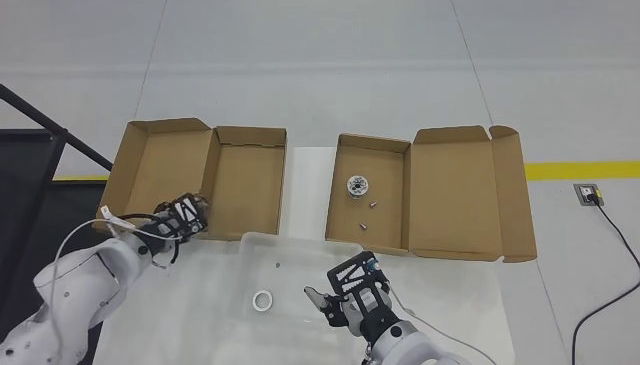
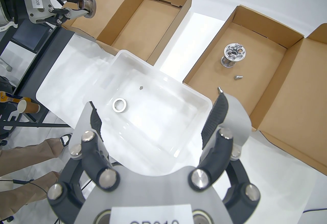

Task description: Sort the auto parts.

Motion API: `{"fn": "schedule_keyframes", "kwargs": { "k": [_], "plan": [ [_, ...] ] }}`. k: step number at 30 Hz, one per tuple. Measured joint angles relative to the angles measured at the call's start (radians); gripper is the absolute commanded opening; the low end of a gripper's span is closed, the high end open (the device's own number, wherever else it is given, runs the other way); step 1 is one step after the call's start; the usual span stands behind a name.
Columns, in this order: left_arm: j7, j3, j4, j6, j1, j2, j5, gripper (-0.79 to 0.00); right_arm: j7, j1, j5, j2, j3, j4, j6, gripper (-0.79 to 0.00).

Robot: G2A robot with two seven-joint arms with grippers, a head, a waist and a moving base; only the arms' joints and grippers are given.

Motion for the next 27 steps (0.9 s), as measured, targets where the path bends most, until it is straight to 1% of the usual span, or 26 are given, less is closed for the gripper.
{"fn": "schedule_keyframes", "kwargs": {
  "k": [3, 7, 8, 10, 14, 20, 22, 25, 27],
  "plan": [
    [0.018, 0.074, 0.098, -0.003, -0.094, -0.017, -0.007, -0.785, 0.0, 0.0, 0.0, 0.0, 0.0, 0.0, 0.0, 0.0],
    [0.038, 0.19, 0.217, 0.0, -0.227, -0.047, 0.045, -0.785, 0.0, 0.0, 0.0, 0.0, 0.0, 0.0, 0.0, 0.0],
    [0.049, 0.225, 0.253, -0.001, -0.266, -0.057, 0.053, -0.785, 0.0, 0.0, 0.0, 0.0, 0.0, 0.0, 0.0, 0.0],
    [0.065, 0.274, 0.306, -0.004, -0.319, -0.072, 0.064, -0.785, 0.0, 0.0, 0.0, 0.0, 0.0, 0.0, 0.0, 0.0],
    [0.087, 0.387, 0.432, -0.009, -0.427, -0.113, 0.093, -0.785, 0.0, 0.0, 0.0, 0.0, 0.0, 0.0, 0.0, 0.0],
    [0.121, 0.517, 0.626, -0.021, -0.563, -0.175, 0.109, -0.785, 0.0, 0.0, 0.0, 0.0, 0.0, 0.0, 0.0, 0.0],
    [0.134, 0.549, 0.682, -0.023, -0.599, -0.194, 0.11, -0.785, 0.0, 0.0, 0.0, 0.0, 0.0, 0.0, 0.0, 0.0],
    [0.159, 0.604, 0.776, -0.025, -0.654, -0.23, 0.106, -0.785, 0.0, 0.0, 0.0, 0.0, 0.0, 0.0, 0.0, 0.0],
    [0.171, 0.631, 0.82, -0.027, -0.68, -0.249, 0.106, -0.785, 0.0, 0.0, 0.0, 0.0, 0.0, 0.0, 0.0, 0.0]
  ]
}}
